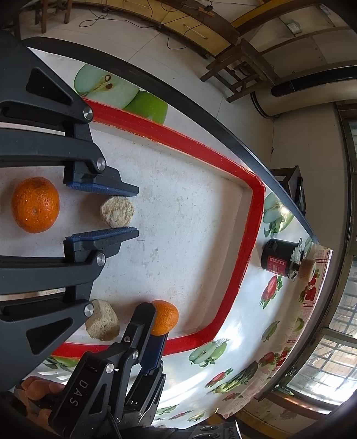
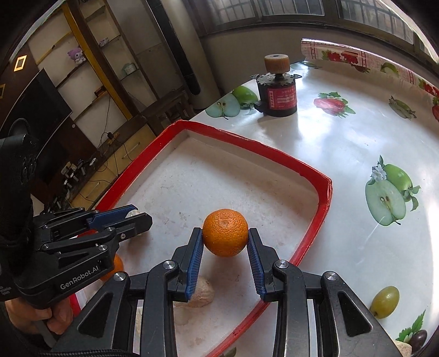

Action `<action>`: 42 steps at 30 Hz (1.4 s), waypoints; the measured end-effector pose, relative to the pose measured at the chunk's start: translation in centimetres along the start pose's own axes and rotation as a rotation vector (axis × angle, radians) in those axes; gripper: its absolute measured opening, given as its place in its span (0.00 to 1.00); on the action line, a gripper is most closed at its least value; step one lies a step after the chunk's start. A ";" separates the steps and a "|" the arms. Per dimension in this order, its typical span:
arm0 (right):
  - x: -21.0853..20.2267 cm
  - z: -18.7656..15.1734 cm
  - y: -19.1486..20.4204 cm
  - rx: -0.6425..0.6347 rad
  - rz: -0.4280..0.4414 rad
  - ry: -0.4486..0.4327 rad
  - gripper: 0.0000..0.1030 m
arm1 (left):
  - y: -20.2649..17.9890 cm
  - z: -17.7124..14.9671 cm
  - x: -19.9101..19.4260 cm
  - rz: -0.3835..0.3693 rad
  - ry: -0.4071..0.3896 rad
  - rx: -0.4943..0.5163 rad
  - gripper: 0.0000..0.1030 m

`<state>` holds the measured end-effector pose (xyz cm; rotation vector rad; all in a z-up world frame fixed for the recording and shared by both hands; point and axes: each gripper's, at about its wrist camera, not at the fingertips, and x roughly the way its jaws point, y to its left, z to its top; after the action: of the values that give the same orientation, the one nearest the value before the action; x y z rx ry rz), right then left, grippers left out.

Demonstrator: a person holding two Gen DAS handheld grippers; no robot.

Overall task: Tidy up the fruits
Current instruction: 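Carry the cylinder and tangerine over the red tray and open both tools, then move both open tools back over the table toward the red tomatoes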

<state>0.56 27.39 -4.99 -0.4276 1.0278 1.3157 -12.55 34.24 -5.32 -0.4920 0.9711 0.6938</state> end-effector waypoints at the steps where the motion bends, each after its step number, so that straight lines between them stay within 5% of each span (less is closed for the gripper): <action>1: 0.2 -0.1 0.0 0.000 0.001 0.006 0.35 | -0.1 -0.1 -0.1 0.007 -0.002 0.002 0.20; 3: 0.4 -0.3 -0.1 0.001 0.000 0.012 0.36 | -0.1 0.0 -0.2 0.015 0.005 -0.004 0.20; 6: -0.2 -0.4 0.0 -0.001 0.001 -0.006 0.50 | 0.0 -0.1 -0.6 0.034 0.001 -0.010 0.20; 9: -1.5 -0.6 0.1 -0.007 -0.006 -0.033 0.50 | -0.1 -0.4 -1.6 0.042 -0.015 -0.014 0.21; 13: -3.8 -1.1 -0.2 0.000 0.001 -0.062 0.50 | -0.9 -1.0 -3.4 0.053 -0.055 -0.010 0.37; 42: -16.8 -12.6 -7.3 0.141 -0.101 -0.162 0.50 | -10.6 -5.3 -8.9 -0.074 -0.109 0.118 0.37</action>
<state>4.04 6.02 -0.01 -0.2583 0.9448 1.1595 -11.31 20.67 0.66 -0.3810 0.8813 0.5875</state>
